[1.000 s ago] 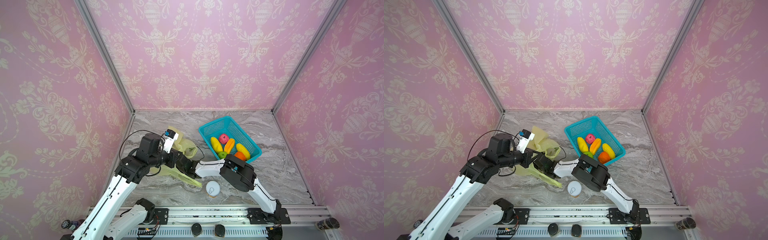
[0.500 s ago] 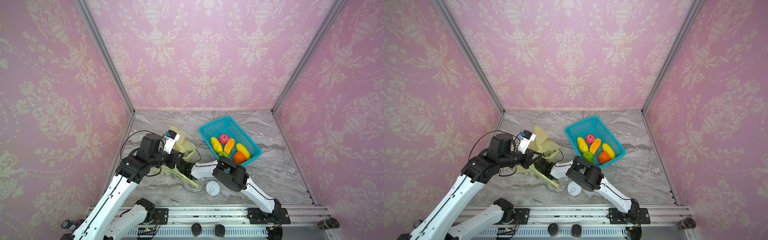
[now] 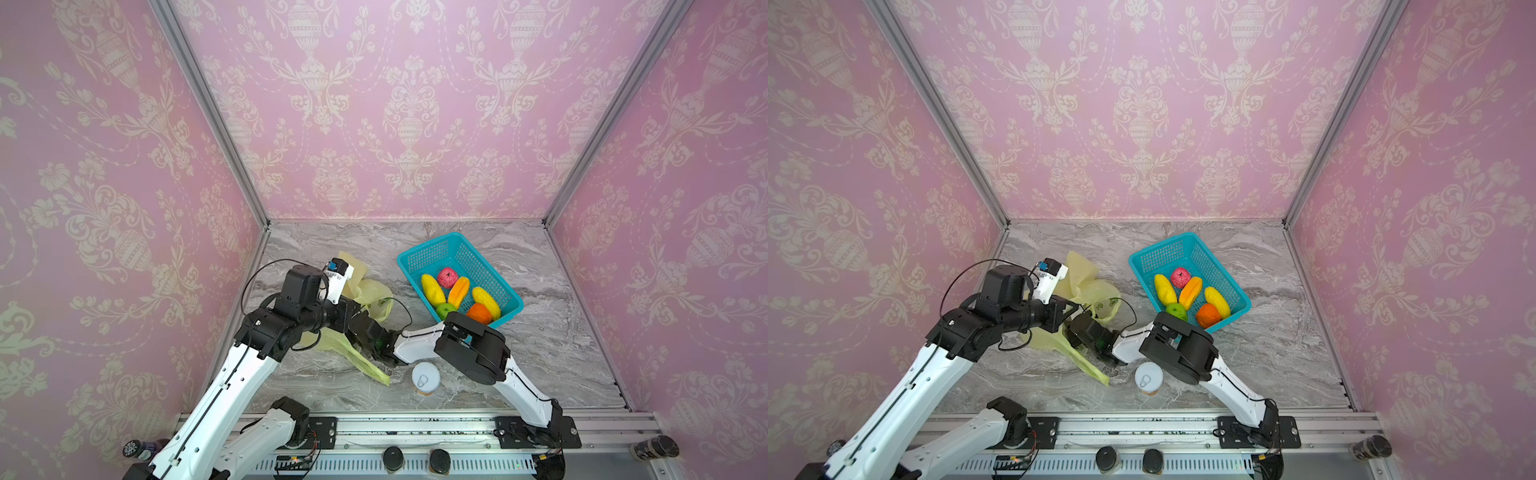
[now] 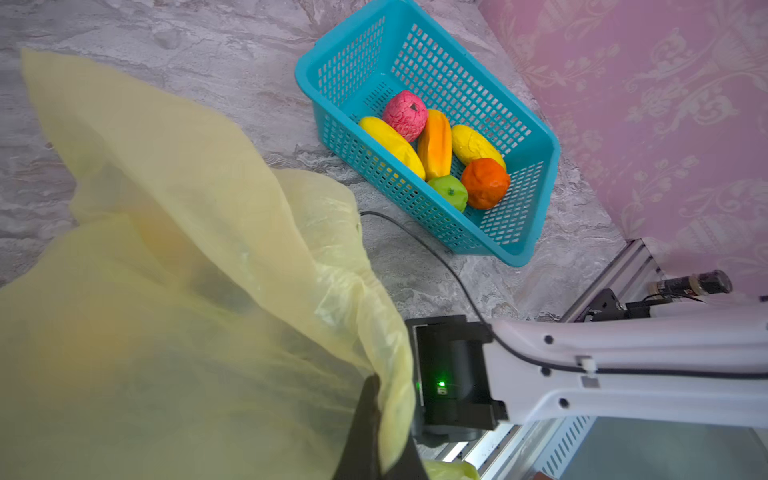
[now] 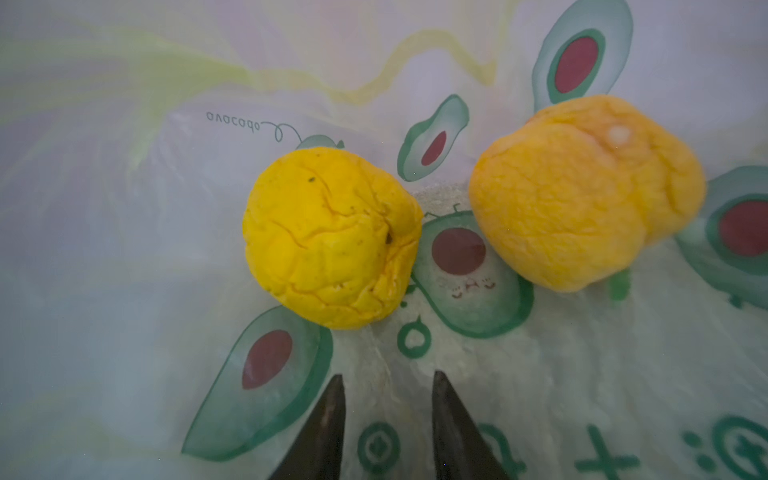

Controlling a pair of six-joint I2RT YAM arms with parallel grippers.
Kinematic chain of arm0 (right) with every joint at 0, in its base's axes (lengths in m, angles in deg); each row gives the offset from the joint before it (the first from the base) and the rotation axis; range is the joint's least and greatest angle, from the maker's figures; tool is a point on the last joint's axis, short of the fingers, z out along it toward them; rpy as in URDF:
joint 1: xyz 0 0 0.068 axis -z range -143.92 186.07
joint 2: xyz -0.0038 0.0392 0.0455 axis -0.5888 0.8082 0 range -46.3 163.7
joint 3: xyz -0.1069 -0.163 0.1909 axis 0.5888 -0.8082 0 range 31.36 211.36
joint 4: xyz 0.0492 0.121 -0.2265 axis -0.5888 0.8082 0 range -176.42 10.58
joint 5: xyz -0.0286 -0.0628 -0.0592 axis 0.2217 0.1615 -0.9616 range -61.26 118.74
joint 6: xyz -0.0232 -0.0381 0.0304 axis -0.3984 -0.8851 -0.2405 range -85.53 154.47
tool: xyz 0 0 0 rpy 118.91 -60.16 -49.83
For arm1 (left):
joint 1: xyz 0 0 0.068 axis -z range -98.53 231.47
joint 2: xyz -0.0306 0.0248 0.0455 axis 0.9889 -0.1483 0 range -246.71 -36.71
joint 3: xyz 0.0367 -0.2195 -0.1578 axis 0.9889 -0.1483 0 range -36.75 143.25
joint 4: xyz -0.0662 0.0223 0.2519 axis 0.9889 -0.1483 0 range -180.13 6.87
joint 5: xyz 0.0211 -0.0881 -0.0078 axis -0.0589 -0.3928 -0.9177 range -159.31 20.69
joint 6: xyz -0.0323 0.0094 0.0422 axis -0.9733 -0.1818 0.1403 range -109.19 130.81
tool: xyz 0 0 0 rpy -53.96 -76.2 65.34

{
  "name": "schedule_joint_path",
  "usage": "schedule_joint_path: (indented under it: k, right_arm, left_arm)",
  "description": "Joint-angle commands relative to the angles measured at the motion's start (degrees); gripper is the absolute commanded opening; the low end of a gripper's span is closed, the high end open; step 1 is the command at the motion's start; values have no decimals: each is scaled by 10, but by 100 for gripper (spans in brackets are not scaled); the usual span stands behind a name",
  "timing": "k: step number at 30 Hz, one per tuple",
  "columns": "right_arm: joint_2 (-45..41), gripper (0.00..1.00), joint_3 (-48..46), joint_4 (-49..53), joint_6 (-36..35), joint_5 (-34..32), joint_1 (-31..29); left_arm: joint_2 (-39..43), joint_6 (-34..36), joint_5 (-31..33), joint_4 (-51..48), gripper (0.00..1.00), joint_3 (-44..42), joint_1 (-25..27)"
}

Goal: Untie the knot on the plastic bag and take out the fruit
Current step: 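Lower the right gripper toward the wrinkled round yellow fruit in the bag, then close the right gripper on the wrinkled round yellow fruit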

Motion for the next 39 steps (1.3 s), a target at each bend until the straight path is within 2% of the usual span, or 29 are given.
schedule_joint_path:
  k: [1, 3, 5, 8, 10, 13, 16, 21, 23, 25, 27, 30, 33, 36, 39]
  right_arm:
    - [-65, 31, -56, -67, -18, 6, -9]
    - [-81, 33, -80, -89, -20, 4, -11]
    - [-78, 44, -80, -95, -26, 4, -12]
    - [-48, 77, -45, -77, -21, -9, -12]
    - [-19, 91, 1, -53, -14, -19, -12]
    - [23, 98, 90, 26, 3, -54, -11]
    - [65, 100, 170, 101, 16, -109, -12]
    - [117, 100, 230, 114, 6, -137, -11]
    - [128, 96, 247, 126, 7, -142, -10]
    - [130, 89, 254, 140, 8, -149, -10]
    - [125, 76, 244, 141, 6, -154, -10]
    - [107, 58, 215, 128, 2, -157, -10]
    - [79, 45, 176, 112, -3, -147, -11]
    - [38, 37, 126, 91, -12, -126, -13]
    - [-13, 33, 60, 51, -29, -103, -22]
  left_arm:
    - [2, 0, 48, -20, 0, 3, -10]
    - [5, 0, 45, -19, 0, 2, -12]
    - [8, -1, 16, -11, 0, 2, -12]
    - [16, -3, -24, 1, 0, 1, -12]
    - [20, -5, -50, 8, 0, -1, -10]
    - [28, -9, -88, 22, 0, -5, -8]
    - [30, -11, -104, 28, 0, -5, 2]
    - [36, -10, -117, 29, 0, -5, 29]
    - [41, -10, -118, 30, 0, -6, 34]
    - [41, -8, -109, 27, 0, -5, 34]
    - [36, -4, -80, 17, 0, -2, 34]
    - [27, 1, -40, 4, 0, 2, 28]
    - [22, 2, -3, -4, 0, 4, 21]
    - [18, 2, 34, -13, 0, 5, 9]
    - [8, 1, 69, -22, 0, 6, -8]
